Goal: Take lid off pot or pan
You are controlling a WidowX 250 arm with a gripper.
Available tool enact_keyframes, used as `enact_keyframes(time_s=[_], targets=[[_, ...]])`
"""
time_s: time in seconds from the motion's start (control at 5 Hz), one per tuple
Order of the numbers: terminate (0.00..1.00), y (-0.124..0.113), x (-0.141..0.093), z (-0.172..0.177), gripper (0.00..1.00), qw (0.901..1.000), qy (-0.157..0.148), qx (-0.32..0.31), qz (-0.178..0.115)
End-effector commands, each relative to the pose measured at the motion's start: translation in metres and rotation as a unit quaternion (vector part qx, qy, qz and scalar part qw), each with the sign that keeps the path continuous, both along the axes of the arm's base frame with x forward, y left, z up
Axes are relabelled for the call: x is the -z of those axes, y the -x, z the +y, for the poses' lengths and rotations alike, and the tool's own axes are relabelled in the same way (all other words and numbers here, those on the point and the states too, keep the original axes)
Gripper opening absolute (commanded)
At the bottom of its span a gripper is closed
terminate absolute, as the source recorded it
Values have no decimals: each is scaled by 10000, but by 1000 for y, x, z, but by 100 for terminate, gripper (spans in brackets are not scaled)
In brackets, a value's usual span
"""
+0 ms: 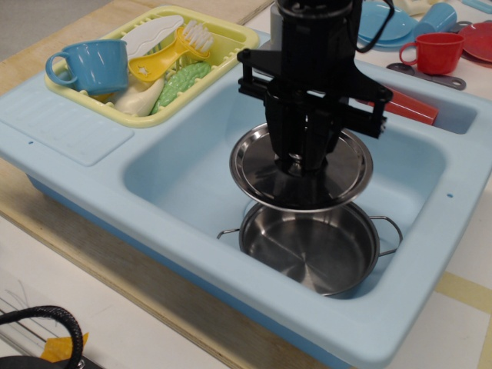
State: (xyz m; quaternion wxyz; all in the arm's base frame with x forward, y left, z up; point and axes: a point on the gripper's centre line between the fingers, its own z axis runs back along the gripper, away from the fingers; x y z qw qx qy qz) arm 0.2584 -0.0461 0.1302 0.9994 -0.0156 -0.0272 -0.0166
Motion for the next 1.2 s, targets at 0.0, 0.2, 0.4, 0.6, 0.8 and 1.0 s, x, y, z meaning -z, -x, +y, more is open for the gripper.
enact_keyframes(time_s=[0.0, 0.2, 0.4, 0.6, 0.8, 1.0], targets=[[0, -22, -6, 28, 0, 9996, 28, -109, -261], [0, -27, 3, 39, 0, 9997, 67, -104, -208], [0, -27, 16, 45, 0, 9997, 108, -64, -198], [0, -31, 17, 49, 0, 9994, 15, 110, -339], [0, -37, 18, 49, 100, 9990, 49, 376, -233], [100, -37, 18, 49, 100, 9990, 49, 376, -233]])
